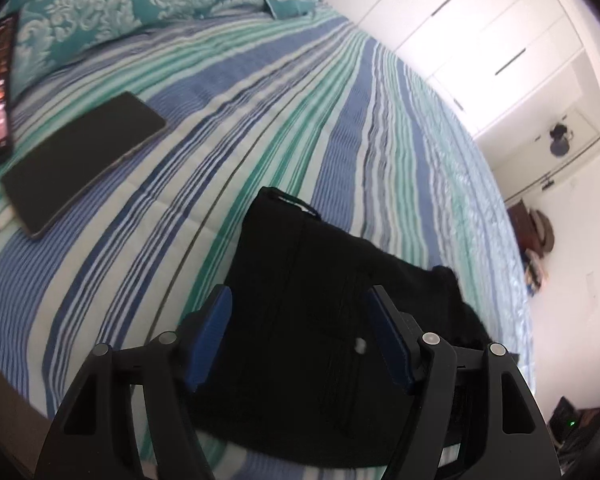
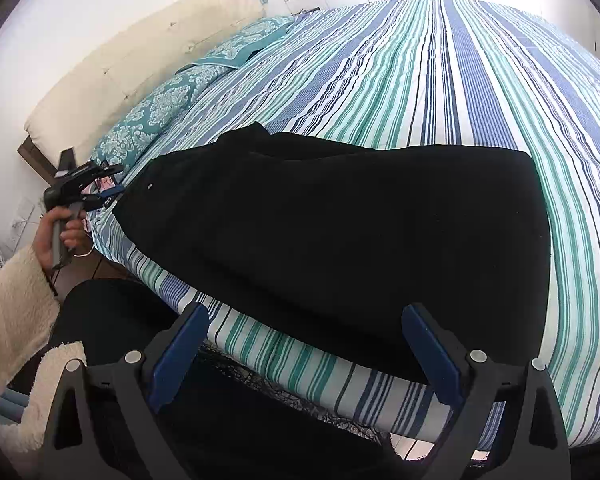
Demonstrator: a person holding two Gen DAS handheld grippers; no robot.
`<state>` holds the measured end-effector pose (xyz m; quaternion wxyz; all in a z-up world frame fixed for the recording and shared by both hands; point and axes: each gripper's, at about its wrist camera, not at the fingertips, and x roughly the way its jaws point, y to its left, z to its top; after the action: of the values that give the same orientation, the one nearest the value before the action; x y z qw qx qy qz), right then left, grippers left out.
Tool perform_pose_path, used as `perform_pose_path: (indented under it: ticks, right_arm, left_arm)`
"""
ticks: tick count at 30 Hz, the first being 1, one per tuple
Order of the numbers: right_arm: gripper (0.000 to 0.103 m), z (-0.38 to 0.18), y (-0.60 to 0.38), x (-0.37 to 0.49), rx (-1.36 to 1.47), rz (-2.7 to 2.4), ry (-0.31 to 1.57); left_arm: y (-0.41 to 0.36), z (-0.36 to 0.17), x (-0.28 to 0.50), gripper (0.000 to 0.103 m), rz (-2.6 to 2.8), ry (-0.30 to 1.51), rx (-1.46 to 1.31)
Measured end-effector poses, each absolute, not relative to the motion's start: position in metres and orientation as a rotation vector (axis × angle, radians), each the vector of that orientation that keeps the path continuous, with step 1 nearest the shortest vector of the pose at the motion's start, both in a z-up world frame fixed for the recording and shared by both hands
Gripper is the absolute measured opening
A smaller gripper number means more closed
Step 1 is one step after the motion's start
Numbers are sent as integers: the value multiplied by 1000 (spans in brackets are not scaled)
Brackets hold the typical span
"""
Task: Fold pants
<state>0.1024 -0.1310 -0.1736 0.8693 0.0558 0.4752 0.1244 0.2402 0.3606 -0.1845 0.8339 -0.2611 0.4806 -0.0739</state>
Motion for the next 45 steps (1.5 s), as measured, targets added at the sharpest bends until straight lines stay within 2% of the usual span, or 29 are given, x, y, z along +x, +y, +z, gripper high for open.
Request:
perform_pose_path:
  ticks: [5, 9, 13, 15, 18, 21, 29, 30, 32, 33, 40, 45]
  right_arm:
    - [97, -177, -130, 105, 126, 249, 1006]
    - [97, -182, -129, 107, 126, 241, 1022]
    - [97, -183, -127, 110, 138, 246, 1028]
    - [97, -183, -124, 111, 142, 254, 1027]
    - [97, -184, -122, 111, 144, 262, 1027]
    - [97, -188, -121, 111, 143, 259, 1037]
    - [97, -190, -119, 112, 133, 255, 1045]
    - [97, -190, -118, 112, 131, 255, 1046]
    - [98, -191, -117, 113, 126, 254, 1047]
    - [98, -192, -117, 113, 125, 254, 1048]
    - [98, -190, -116, 114, 125, 264, 1043]
    - [98, -187, -117, 111, 123, 278, 1021]
  left_arm:
    - [356, -212, 261, 73, -211, 1123, -533]
    - [354, -225, 267, 85, -327, 1155, -519]
    - [362, -227, 276, 85, -415, 1205, -542]
    - [375, -231, 279, 85, -444, 1220, -645]
    - [383, -234, 279, 85, -449, 1204, -744]
    - [376, -232, 275, 88, -431, 1186, -735]
    - [360, -233, 275, 86, -591, 1155, -809]
    - [364, -233, 273, 83, -582, 1135, -830]
    - [365, -233, 271, 48, -495, 1151, -776]
    - [366, -235, 268, 37, -447, 1171, -763]
    - [359, -209, 244, 29, -362, 1119, -834]
    - [333, -158, 217, 27, -430, 1022, -872]
